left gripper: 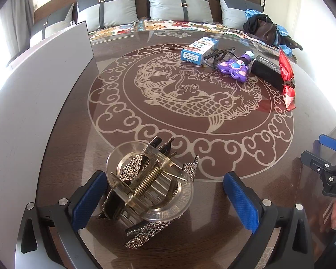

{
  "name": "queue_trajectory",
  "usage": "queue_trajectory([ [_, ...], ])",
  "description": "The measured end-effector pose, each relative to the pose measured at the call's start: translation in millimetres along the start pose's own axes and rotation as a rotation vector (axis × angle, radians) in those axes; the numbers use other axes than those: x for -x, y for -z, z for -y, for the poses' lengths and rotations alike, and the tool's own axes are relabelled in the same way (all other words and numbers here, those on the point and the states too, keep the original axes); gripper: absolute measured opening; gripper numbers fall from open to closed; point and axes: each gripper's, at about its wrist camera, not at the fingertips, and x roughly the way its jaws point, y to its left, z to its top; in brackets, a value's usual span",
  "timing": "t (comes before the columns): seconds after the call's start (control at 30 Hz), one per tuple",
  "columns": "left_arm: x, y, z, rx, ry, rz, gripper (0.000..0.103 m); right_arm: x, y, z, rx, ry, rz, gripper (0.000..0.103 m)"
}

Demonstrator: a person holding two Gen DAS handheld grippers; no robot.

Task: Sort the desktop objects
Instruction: 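Lift the bow hair clip with the left gripper and hold it, then reach the right gripper to the red tied packet and close while the left holds the clip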

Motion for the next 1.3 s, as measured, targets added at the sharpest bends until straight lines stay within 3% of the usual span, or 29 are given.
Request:
queue_trajectory([
  [0.57,0,0,0,0.001,0.000,0.001,0.103,2,1,3,-0.016,-0.004,0.001,0.103],
  [0.73,0,0,-1,0.001,0.000,0.001,0.103,-3,-44,22,-0.126,-0.050,0.039,0.103],
  [0.8,0,0,-1,0.000,0.000,0.001,0.103,-27,-69,28,-0.156,-0.082,-0.046,0.103],
  [0.83,0,0,-1,0.001,0.000,0.001,0.103,-41,-79,29,-0.171,-0.100,-0.098,0.101],
  [0.9,0,0,-1,0.000,0.000,0.001,0.103,-53,-98,24,-0.146,-0.084,-0.104,0.094],
  [0.93,0,0,-1,0.000,0.000,0.001,0.103,-59,-105,21,-0.129,-0.086,-0.111,0.077],
  [1.0,1,0,-1,0.000,-0.001,0.000,0.103,-62,-113,12,-0.087,-0.047,-0.110,0.056],
  [1.03,1,0,0,-0.003,0.000,-0.001,0.103,-60,-113,9,-0.070,-0.067,-0.105,0.025],
  [1.07,2,1,-1,-0.009,0.005,-0.003,0.103,-58,-111,6,-0.065,-0.088,-0.110,0.025],
  [1.13,8,4,-1,-0.025,0.010,0.017,0.089,-46,-100,-4,-0.035,-0.118,-0.107,0.025],
  [1.2,17,11,-1,-0.041,0.025,0.040,0.060,-27,-81,-14,0.003,-0.160,-0.097,0.025],
  [1.3,29,21,-8,-0.011,0.087,0.043,0.053,5,-49,-20,-0.008,-0.270,-0.095,0.025],
])
